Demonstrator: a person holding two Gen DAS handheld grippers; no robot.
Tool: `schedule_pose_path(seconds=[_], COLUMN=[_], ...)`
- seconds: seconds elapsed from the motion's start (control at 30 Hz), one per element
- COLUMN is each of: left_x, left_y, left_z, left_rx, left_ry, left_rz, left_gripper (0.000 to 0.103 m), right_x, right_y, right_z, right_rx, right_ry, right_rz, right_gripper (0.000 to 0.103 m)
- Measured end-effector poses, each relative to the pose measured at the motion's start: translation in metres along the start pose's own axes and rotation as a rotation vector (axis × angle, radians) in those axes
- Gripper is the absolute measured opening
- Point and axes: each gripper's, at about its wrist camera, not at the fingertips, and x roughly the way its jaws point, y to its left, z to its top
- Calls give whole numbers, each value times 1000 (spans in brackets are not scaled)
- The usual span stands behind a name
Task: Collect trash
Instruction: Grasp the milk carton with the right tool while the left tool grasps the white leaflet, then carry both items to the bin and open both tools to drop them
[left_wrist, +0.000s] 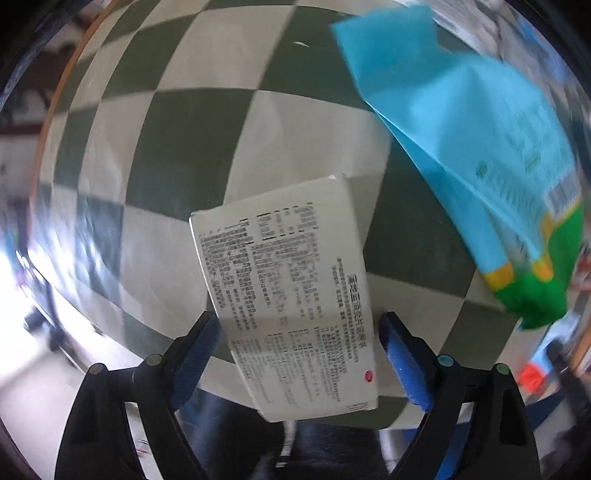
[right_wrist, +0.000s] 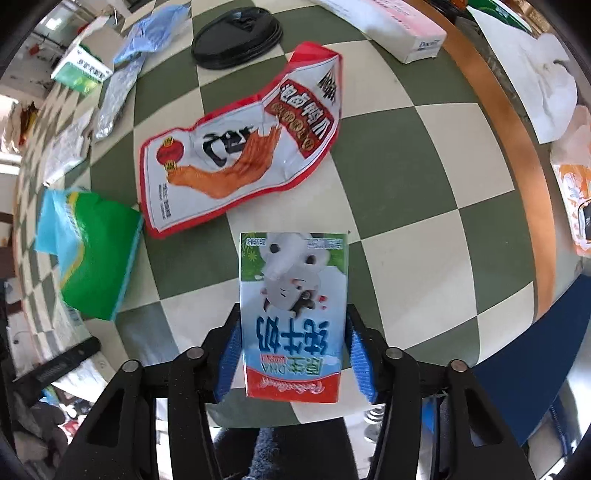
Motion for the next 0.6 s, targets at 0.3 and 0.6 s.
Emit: schedule_pose_path(seconds=[0.3, 0.6], left_x=[-9, -63], left_y=[-29, -28], left_z=[7, -19], left_rx=[100, 203], left_ry=[-109, -255], left_rz=[39, 35], left_gripper=[72, 72], right_x=[14, -4], right_y=[1, 13], right_z=[-10, -48], right_rx=[28, 7], right_ry=[-18, -111], right_rz=[27, 95], right_gripper=[53, 53])
